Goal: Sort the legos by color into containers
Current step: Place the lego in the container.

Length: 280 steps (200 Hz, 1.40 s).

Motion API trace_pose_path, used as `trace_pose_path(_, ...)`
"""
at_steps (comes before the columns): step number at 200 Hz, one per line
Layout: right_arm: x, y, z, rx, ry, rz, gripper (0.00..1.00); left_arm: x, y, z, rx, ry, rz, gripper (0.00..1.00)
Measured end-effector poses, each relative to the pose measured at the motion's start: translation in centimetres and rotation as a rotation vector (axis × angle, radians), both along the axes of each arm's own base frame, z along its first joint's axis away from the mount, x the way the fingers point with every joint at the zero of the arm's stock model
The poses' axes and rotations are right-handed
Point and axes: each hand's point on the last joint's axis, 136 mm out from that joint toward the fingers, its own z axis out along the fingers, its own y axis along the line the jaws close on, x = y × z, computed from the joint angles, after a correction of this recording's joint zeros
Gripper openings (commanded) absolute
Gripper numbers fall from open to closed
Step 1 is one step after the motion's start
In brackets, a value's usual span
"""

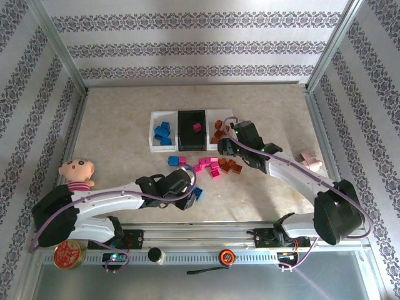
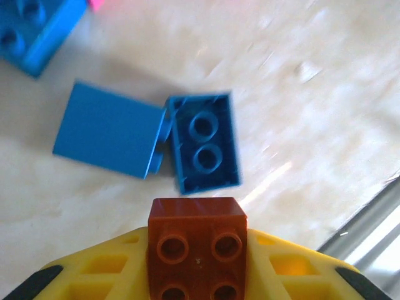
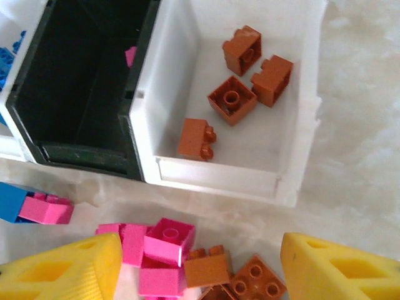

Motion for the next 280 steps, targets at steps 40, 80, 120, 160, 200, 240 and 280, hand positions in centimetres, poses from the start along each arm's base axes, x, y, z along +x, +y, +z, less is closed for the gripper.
trace_pose_path(40,-1.7,-2.2,0.3,0.022,-0.038,-0.055,0.68,7.2,-3.5,7.4,-0.169,-0.125,0.054,0.33)
trace_pose_path(80,-3.9,-3.5,0.6,0.056,-0.081,-0.074,0.69,16.3,-6.7,9.4,-0.256,-0.168,0.112,0.32)
trace_pose_path(120,-5.4,-4.1,0.3,0.086,-0.093,-0.072,0.69,23.3,-9.8,8.7,-0.276,-0.177,0.137,0.31)
trace_pose_path(160,-6.2,-3.9,-0.3,0.110,-0.083,-0.056,0.69,27.6,-12.0,6.9,-0.273,-0.175,0.155,0.36)
trace_pose_path(200,-6.8,-2.8,-0.6,0.131,-0.070,-0.005,0.71,30.6,-12.3,5.2,-0.255,-0.149,0.190,0.55)
trace_pose_path(240,-8.2,-0.5,-1.5,0.131,-0.041,0.085,0.71,31.5,-12.9,7.7,-0.287,-0.163,0.197,0.72)
trace_pose_path(280,-10.0,2.7,-3.3,0.106,0.014,0.204,0.71,28.5,-10.6,11.0,-0.323,-0.180,0.201,0.89)
